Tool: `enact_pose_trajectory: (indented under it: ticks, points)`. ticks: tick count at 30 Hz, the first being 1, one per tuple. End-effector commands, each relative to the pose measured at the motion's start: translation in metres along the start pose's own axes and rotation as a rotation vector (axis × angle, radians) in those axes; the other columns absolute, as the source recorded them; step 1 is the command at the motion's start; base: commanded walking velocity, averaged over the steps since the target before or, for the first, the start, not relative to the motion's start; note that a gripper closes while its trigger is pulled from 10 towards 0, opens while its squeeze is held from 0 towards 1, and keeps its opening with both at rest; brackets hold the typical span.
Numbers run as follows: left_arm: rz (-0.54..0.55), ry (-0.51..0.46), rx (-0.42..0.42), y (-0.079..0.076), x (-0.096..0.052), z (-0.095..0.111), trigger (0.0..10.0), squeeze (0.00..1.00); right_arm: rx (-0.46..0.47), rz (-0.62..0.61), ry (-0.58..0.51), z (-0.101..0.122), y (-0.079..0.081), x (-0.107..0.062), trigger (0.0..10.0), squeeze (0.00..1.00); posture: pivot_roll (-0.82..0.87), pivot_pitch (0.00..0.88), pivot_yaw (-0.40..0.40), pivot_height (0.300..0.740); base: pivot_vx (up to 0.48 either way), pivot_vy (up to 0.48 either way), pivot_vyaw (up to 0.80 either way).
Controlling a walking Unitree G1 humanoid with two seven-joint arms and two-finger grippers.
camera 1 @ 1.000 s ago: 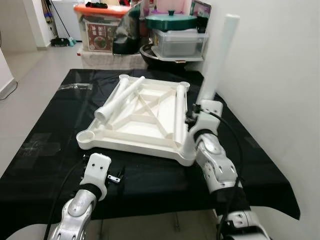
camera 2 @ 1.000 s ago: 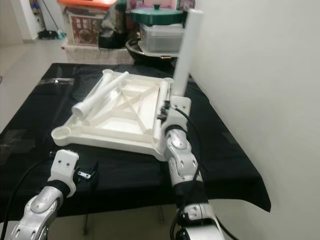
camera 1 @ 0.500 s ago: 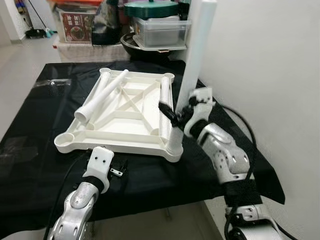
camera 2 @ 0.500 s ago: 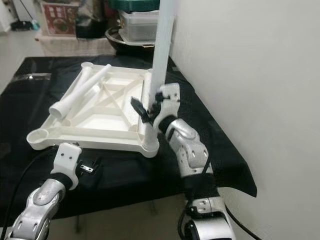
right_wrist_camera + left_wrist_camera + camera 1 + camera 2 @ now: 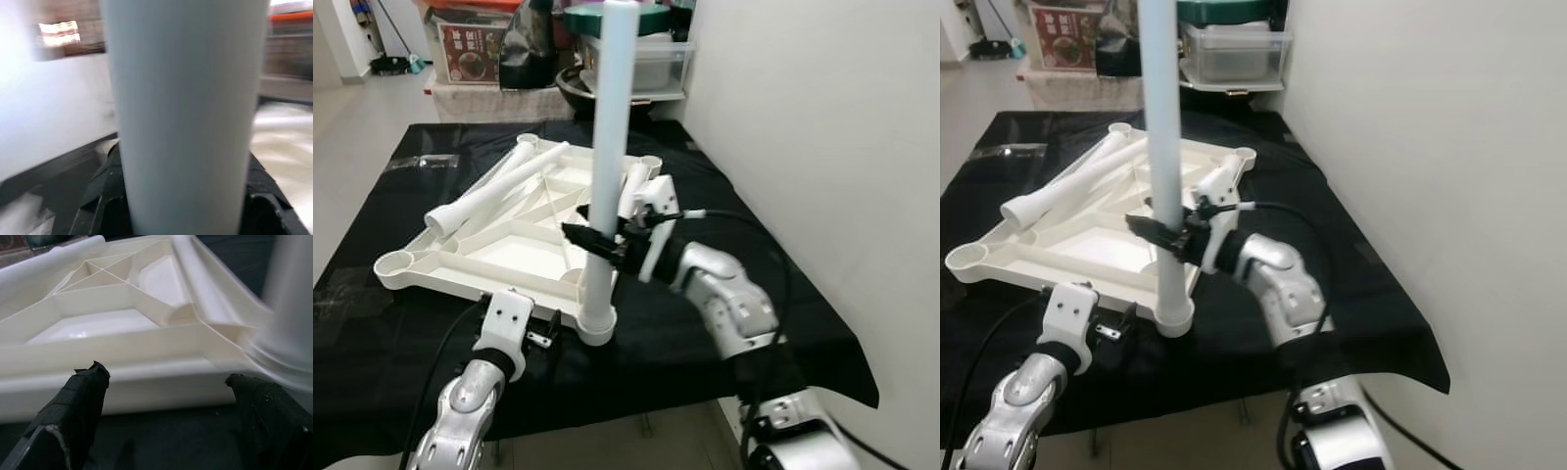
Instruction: Building children table
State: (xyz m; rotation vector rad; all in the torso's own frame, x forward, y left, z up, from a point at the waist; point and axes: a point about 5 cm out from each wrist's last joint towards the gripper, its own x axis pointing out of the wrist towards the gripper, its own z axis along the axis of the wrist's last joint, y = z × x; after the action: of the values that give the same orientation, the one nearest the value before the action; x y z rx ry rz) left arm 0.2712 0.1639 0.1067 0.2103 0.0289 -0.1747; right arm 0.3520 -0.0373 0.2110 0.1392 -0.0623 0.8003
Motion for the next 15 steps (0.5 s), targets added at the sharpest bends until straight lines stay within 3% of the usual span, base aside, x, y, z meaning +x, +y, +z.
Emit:
enact_pose_trajectory:
  ticks: [1,2,3,5,6,9,10,11,12,15]
  points:
    - [-0.011,0.02,0.003,-0.003,-0.004,-0.005,10.0,0.0,0.077,-0.553,0.185,-0.044,-0.054,-0.032,0.0,0.0,0.15,0.0,-0.098,0.74,0.0,0.0,0.0]
    - [-0.011,0.02,0.003,-0.003,-0.004,-0.005,10.0,0.0,0.077,-0.553,0.185,-0.044,-0.054,-0.032,0.0,0.0,0.15,0.0,-0.098,0.74,0.0,0.0,0.0]
    - [-0.013,0.02,0.004,-0.003,-0.003,-0.005,10.0,0.0,0.077,-0.75,0.23,-0.056,-0.064,-0.049,0.0,0.0,0.15,0.0,-0.095,0.74,0.0,0.0,0.0]
    - [-0.013,0.02,0.004,-0.003,-0.003,-0.005,10.0,0.0,0.077,-0.75,0.23,-0.056,-0.064,-0.049,0.0,0.0,0.15,0.0,-0.095,0.74,0.0,0.0,0.0]
    - [-0.013,0.019,0.006,-0.002,-0.002,-0.005,10.0,0.0,0.092,-0.832,0.252,-0.063,-0.063,-0.062,0.0,0.0,0.13,0.0,-0.087,0.74,0.0,0.0,0.0]
    - [-0.012,0.019,0.007,-0.001,-0.002,-0.005,10.0,0.0,0.105,-0.847,0.259,-0.066,-0.06,-0.068,0.0,0.0,0.13,0.0,-0.087,0.74,0.0,0.0,0.0]
    - [-0.016,0.018,0.005,-0.002,0.0,-0.005,10.0,0.0,0.101,-0.775,0.254,-0.063,-0.05,-0.066,10.0,0.0,0.11,0.0,-0.073,0.74,0.0,0.0,0.0]
    - [-0.027,0.016,0.004,-0.005,0.0,-0.004,10.0,0.0,0.1,-0.661,0.21,-0.053,-0.039,-0.06,10.0,0.0,0.11,0.0,-0.073,0.74,0.0,0.0,0.0]
    - [-0.034,0.014,0.003,-0.007,0.001,-0.003,10.0,0.0,0.122,-0.547,0.169,-0.044,-0.033,-0.055,10.0,1.0,0.12,0.0,-0.074,0.74,0.0,0.0,0.0]
    - [-0.038,0.012,0.003,-0.008,0.001,-0.003,10.0,0.0,0.137,-0.478,0.139,-0.038,-0.029,-0.052,10.0,1.0,0.12,0.0,-0.074,0.74,0.0,0.0,0.0]
